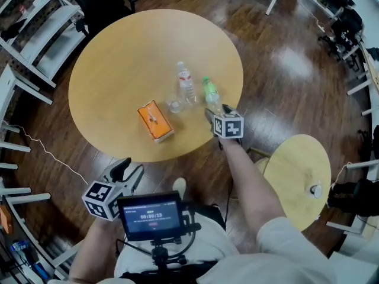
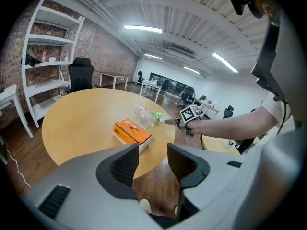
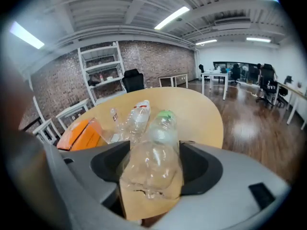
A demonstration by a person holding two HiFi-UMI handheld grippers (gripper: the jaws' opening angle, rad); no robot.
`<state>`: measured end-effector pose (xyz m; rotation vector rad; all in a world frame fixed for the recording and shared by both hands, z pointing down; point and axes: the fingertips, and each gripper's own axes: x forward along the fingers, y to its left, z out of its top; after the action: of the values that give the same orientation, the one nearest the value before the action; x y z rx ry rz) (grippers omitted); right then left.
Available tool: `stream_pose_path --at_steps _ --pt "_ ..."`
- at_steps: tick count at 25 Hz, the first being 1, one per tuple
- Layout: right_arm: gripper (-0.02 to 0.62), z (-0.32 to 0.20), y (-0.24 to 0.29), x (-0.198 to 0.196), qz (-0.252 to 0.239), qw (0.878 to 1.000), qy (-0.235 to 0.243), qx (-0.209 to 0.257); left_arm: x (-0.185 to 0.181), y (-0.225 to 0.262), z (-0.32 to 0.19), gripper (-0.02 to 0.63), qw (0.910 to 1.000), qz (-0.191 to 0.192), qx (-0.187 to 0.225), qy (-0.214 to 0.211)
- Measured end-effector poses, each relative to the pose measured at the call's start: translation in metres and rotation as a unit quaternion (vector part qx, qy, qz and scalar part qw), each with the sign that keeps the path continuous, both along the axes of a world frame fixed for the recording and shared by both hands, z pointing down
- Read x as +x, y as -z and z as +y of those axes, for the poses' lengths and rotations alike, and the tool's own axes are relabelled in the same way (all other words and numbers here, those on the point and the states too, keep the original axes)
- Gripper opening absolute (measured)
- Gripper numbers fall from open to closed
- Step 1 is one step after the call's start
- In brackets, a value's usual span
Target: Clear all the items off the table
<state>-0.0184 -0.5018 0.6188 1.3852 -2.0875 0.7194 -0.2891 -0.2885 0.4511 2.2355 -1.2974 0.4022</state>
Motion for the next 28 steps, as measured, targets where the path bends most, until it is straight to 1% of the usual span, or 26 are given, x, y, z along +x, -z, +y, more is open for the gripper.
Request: stream_pose_path --at_steps 3,5,8,11,13,20,25,28 --pt "0.328 -0.016 -0.018 -0.017 0.057 0.998 0.039 0.004 -0.021 -0.007 -0.005 0.196 0.9999 0.0 -0.008 0.012" --pt "0.33 -0.02 -0.024 -0.024 0.074 0.996 0.054 0.001 -0.031 -0.01 -0.01 0.196 0.9998 0.003 -0.011 0.016" --pt "0.337 -0.017 -0.036 -0.027 0.084 0.994 0.071 -0.018 -0.036 -0.012 -0.015 0.195 0.9997 0.012 -0.016 0.016" --pt "0.342 -0.014 -0.039 -0.026 0.08 0.993 0.079 -0.021 -0.036 -0.013 -0.019 0.196 0.9996 0.02 -0.019 0.011" --pt "0.379 -0.013 -0.037 -0.027 0.073 0.994 0.083 -0.017 -0.034 -0.016 -0.023 0.196 0.9995 0.023 -0.02 0.007" --pt "0.379 -0.008 -0.032 -0.016 0.056 0.995 0.081 -0.015 -0.013 -0.019 -0.035 0.196 0.9993 0.025 -0.018 -0.02" --pt "0.379 -0.001 -0.031 -0.011 0.046 0.994 0.095 -0.015 0.004 -0.02 -0.037 0.195 0.9991 0.021 -0.015 -0.034" --pt "0.379 0.002 -0.025 -0.002 0.043 0.995 0.086 -0.007 0.016 -0.02 -0.036 0.196 0.9987 0.018 -0.013 -0.046"
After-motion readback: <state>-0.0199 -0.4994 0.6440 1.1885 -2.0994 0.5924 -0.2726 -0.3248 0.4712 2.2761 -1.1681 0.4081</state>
